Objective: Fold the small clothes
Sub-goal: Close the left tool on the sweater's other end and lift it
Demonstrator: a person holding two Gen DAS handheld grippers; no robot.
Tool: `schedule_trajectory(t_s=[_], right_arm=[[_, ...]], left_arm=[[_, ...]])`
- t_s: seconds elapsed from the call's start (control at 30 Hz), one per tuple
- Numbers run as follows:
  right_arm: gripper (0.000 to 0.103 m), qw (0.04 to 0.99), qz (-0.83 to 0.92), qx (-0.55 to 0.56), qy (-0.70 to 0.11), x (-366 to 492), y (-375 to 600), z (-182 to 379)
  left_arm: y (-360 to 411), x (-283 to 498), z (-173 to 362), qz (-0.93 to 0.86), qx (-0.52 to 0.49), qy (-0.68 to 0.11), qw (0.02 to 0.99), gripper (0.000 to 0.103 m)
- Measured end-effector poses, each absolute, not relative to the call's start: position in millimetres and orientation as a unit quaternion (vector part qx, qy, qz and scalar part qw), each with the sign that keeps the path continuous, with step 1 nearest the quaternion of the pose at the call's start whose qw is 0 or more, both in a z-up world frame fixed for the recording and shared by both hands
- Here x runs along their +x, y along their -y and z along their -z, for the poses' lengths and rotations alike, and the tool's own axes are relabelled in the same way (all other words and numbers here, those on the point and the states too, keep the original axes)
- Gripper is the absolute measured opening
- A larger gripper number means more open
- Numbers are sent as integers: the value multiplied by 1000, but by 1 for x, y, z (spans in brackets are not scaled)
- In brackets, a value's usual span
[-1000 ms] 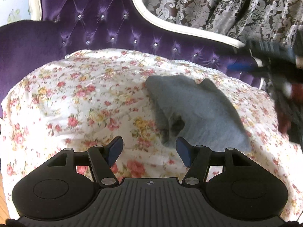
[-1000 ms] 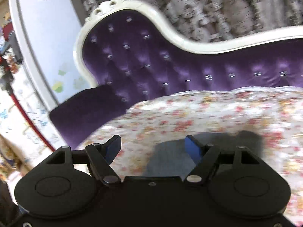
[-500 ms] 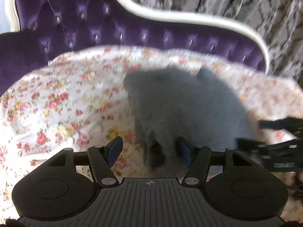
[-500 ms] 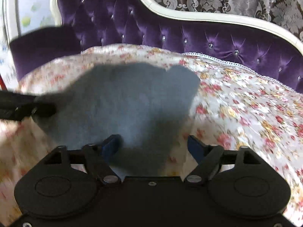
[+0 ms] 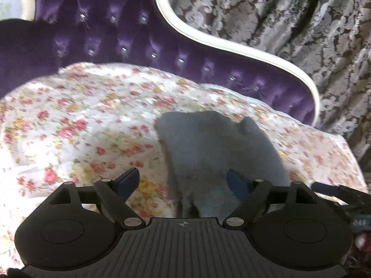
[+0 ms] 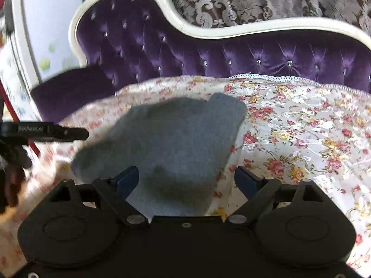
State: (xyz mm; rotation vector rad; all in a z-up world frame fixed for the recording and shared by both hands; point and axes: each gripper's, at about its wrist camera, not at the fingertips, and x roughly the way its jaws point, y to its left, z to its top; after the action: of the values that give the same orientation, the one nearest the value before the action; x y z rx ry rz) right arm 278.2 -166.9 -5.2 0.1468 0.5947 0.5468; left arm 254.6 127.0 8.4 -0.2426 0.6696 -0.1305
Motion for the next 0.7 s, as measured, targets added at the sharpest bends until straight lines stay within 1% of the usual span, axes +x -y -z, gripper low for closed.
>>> schedule_trajectory(t_s=[0.17,0.3,0.5,0.7], right_arm=[[91,911,-270,107,-291,286,174,7],[91,906,-282,121,-290,288,178,9],[93,890,-302,155,-303,314,181,18],[93,867,-308,201,-337,355,177,41]], left_arm=[[-109,268,14,95,-105,-380,914,84],[-105,281,32,96,-113,-400,905,84],[-105,297,41,115,-163,-400,895,84],[-100,306,43,123,-176,-387,897,88]])
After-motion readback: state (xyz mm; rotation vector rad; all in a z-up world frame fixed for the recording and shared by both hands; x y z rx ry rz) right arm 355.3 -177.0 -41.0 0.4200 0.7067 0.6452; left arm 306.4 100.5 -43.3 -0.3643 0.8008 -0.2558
